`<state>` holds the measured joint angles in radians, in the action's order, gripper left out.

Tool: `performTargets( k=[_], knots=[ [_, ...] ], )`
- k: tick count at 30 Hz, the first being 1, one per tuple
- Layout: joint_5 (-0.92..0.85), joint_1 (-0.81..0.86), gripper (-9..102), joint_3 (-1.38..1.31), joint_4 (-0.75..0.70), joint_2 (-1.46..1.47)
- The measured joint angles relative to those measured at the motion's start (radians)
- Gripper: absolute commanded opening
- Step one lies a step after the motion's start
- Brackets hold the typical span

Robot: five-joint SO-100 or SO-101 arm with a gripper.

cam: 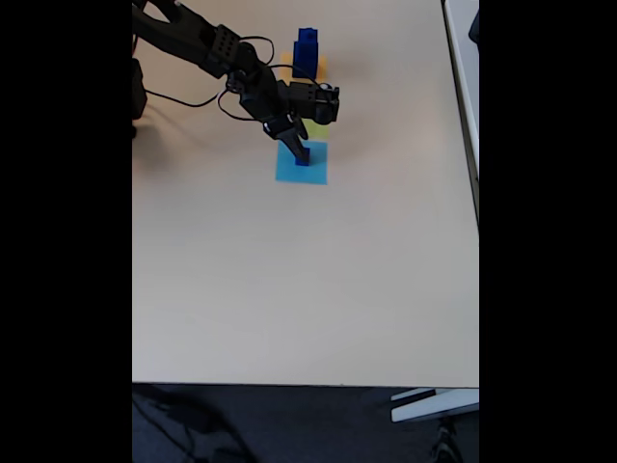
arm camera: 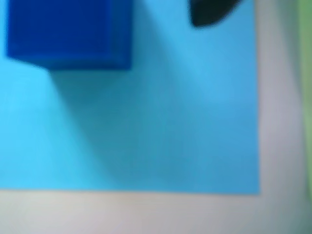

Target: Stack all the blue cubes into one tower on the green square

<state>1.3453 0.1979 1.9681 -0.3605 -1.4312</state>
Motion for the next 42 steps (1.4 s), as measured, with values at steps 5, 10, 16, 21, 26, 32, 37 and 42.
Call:
performTargets(
  k=[5, 10, 16, 21, 26, 32, 37, 42],
  knots=[
    [0.0, 0.0, 24, 0.012, 0.023, 0.026],
    [0.0, 0.0, 23, 0.031, 0.052, 0.038],
    [0.0, 0.002, 7, 0.041, 0.06, 0.038],
    [0.0, 0.006, 2, 0.041, 0.06, 0.038],
    [0.003, 0.006, 1, 0.041, 0.06, 0.038],
    [0.02, -0.015, 0, 0.041, 0.06, 0.038],
    [0.041, -0.041, 0, 0.041, 0.038, 0.038],
    [0.08, -0.072, 0, 0.028, 0.008, 0.038]
  ],
)
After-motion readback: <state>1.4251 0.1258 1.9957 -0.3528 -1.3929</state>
